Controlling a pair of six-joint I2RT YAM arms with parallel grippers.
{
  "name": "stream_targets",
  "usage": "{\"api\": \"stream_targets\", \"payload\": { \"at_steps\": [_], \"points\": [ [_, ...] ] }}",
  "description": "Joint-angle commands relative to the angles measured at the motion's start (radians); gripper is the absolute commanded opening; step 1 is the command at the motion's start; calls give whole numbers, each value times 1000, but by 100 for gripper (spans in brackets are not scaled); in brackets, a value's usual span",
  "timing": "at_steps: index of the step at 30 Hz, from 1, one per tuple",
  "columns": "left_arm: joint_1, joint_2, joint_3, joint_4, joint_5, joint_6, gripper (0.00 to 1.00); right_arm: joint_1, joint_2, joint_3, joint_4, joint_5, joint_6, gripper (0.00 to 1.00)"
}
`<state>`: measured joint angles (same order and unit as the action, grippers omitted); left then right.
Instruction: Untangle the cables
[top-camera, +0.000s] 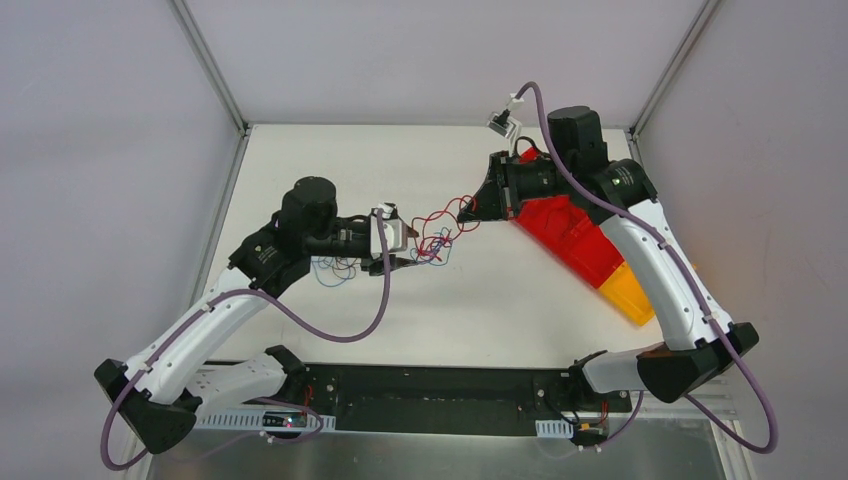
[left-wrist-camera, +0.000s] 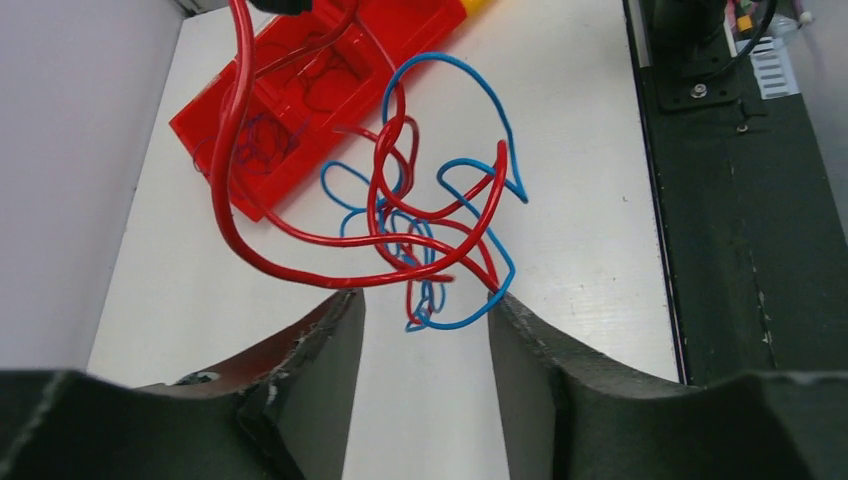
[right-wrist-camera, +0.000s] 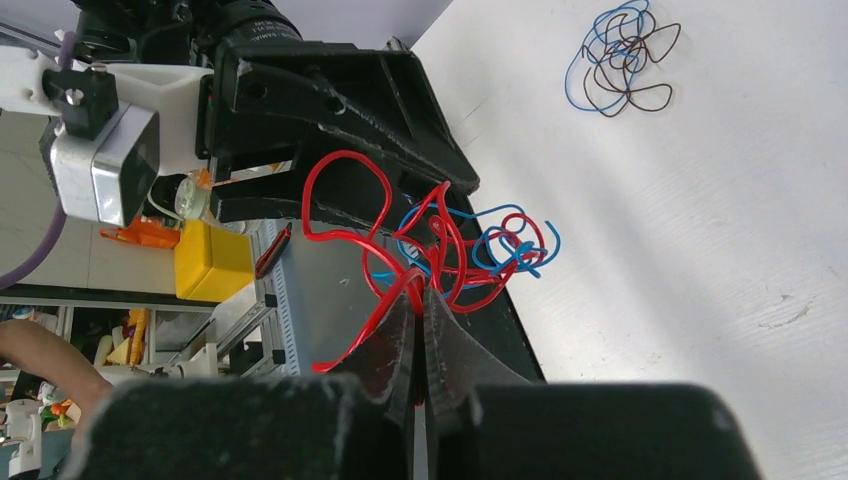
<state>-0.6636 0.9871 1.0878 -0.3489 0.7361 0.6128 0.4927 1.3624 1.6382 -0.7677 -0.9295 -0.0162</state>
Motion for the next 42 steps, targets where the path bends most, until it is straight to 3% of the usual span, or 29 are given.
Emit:
{"api": "stream_targets", "payload": {
  "at_steps": [1,9,11,14,20,24,29,35,42],
  "points": [
    [-26,25,35,13,35,-6,46,8,-41,2,34,-16,14,0],
    [-31,25,13,-25,32,40,34,9,-56,-8,48,-12,44,0],
    [-31,22,12,-32,30,44,23,7,-58,-3,48,-8,43,0],
    [-31,18,16,-43,16,34,0,-16,-56,11,44,5,45,0],
    [-28,-23,-52,-55,-99,-33,0,-172,-61,39,40,32,48,0],
    [36,-66,-167,-61,-168,-118,0,-310,-67,80,64,72,56,0],
    [247,-71,-290,-83,-177,-115,0,-501,-56,173,103,84,85,0],
    [503,5,-329,-139,-160,-26,0,-742,-26,283,115,34,117,0],
    [636,130,-311,-151,-167,33,0,-961,-13,330,126,-48,165,0]
  ]
}}
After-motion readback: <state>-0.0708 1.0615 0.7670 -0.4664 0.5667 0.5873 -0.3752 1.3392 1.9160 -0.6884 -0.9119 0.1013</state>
